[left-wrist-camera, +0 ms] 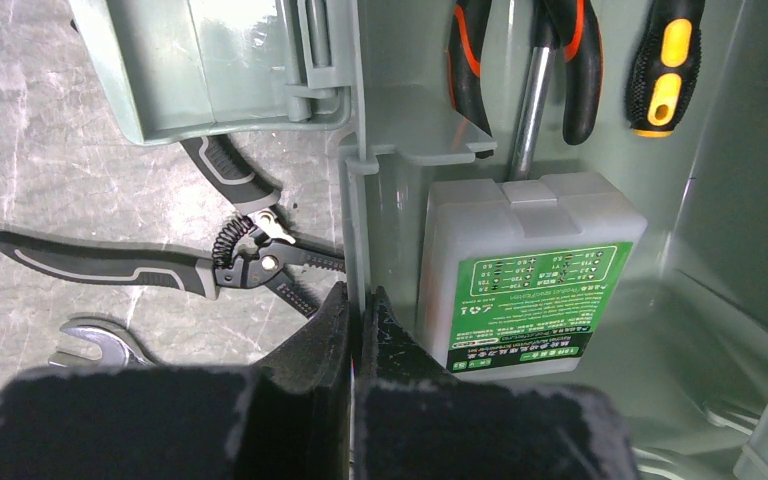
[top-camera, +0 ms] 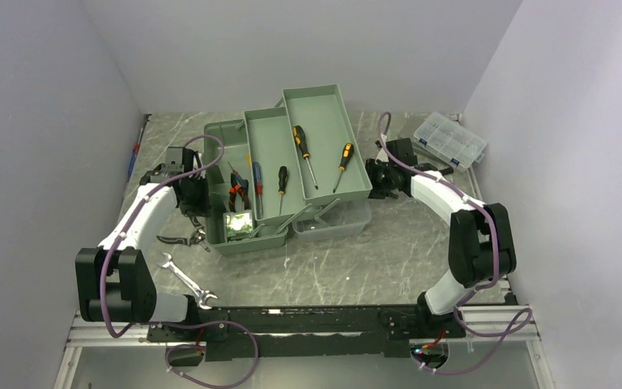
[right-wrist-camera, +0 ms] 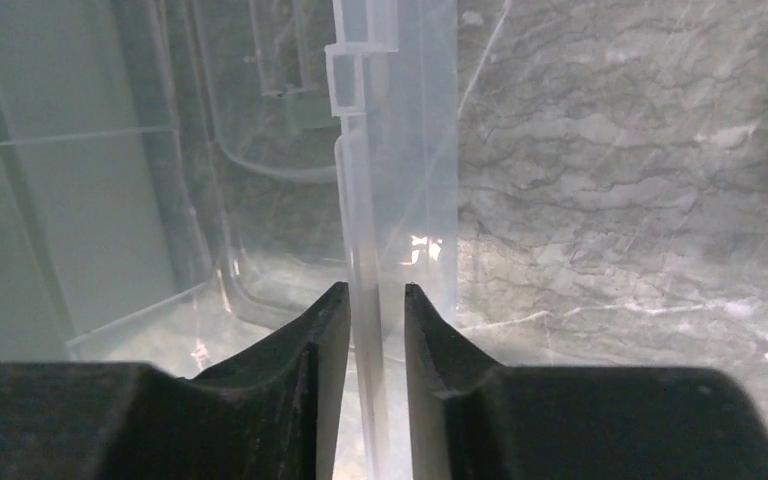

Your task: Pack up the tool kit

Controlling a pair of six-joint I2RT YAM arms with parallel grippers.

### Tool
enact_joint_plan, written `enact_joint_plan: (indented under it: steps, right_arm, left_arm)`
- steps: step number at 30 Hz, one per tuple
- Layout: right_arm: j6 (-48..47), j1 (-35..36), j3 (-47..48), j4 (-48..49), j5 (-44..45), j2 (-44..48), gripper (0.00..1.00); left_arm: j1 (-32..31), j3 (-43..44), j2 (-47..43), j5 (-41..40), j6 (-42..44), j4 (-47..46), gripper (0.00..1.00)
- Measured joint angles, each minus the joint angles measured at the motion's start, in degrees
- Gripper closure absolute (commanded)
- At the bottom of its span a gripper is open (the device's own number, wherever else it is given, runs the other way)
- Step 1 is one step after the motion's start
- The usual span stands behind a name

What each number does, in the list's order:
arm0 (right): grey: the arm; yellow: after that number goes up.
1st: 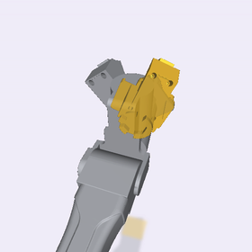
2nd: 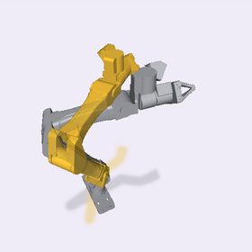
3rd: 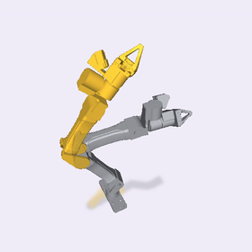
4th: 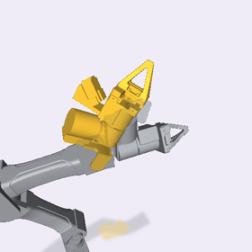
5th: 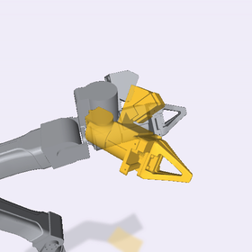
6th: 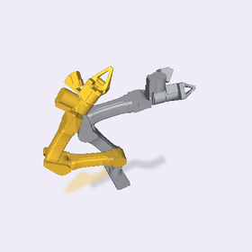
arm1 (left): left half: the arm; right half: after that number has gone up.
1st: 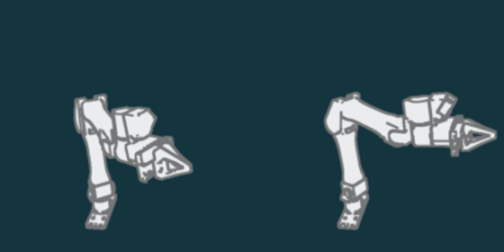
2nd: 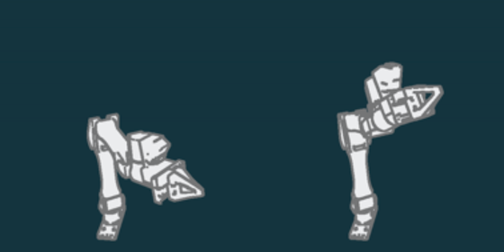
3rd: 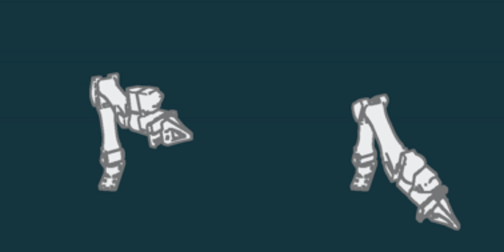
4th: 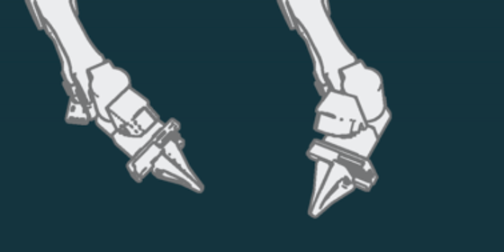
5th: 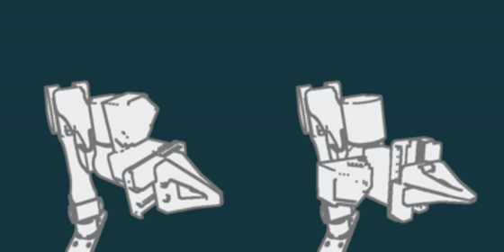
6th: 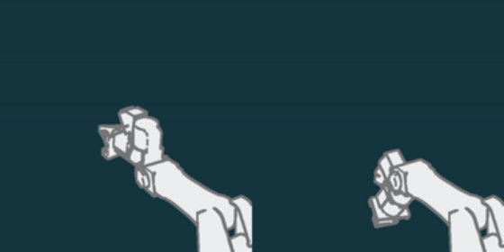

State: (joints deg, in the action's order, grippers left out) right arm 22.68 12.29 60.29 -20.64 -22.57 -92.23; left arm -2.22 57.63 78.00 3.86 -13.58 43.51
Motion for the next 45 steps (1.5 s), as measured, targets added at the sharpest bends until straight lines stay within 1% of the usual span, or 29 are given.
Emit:
enact_joint_plan:
  steps: [3, 4, 11, 17, 22, 24, 30, 36, 40, 45]
  right_arm:
    - [-0.7, 1.4, 0.0, -0.5, 3.8, 0.0, 1.0]
    - [-1.0, 1.4, 0.2, -1.0, 4.6, 0.1, 1.0]
    - [-2.7, 3.0, 3.6, -6.0, 9.8, 0.1, 1.0]
    - [-4.2, 5.1, 11.7, -15.3, 15.4, 0.2, 1.0]
    - [-5.9, 8.6, 19.0, -22.8, 22.8, 0.4, 1.0]
    - [-6.7, 10.2, 22.3, -25.8, 26.5, 0.4, 1.0]
    - [-8.6, 16.6, 33.4, -36.1, 41.1, -0.7, 1.0]
    - [-9.4, 23.7, 43.0, -44.9, 56.3, -5.1, 1.0]
    - [-9.7, 27.9, 50.9, -50.9, 65.1, -9.5, 1.0]
    - [-10.5, 32.6, 62.7, -58.1, 74.2, -15.7, 0.9]
  left_arm:
    - [0.0, 0.0, 0.0, 0.1, 0.0, 0.0, 1.0]
    - [0.0, 0.0, 0.0, 0.2, 0.0, 0.0, 1.0]
    - [0.2, 0.0, -0.2, 0.8, 0.0, 0.0, 1.0]
    - [0.0, -0.3, -0.9, 2.1, -0.5, -0.2, 1.0]
    - [-2.0, -1.1, -1.3, 1.6, -1.9, -0.6, 1.0]
    - [-3.5, -1.2, -1.3, 1.0, -2.9, -0.7, 1.0]
    - [-8.0, -1.5, -1.3, -0.1, -6.8, -2.5, 1.0]
    - [-11.7, -1.6, -0.4, -0.4, -9.9, -4.8, 1.0]
    - [-14.7, 0.1, 1.6, -1.7, -11.6, -5.2, 1.0]
    - [-18.8, 3.2, 5.2, -2.8, -14.5, -5.9, 1.0]
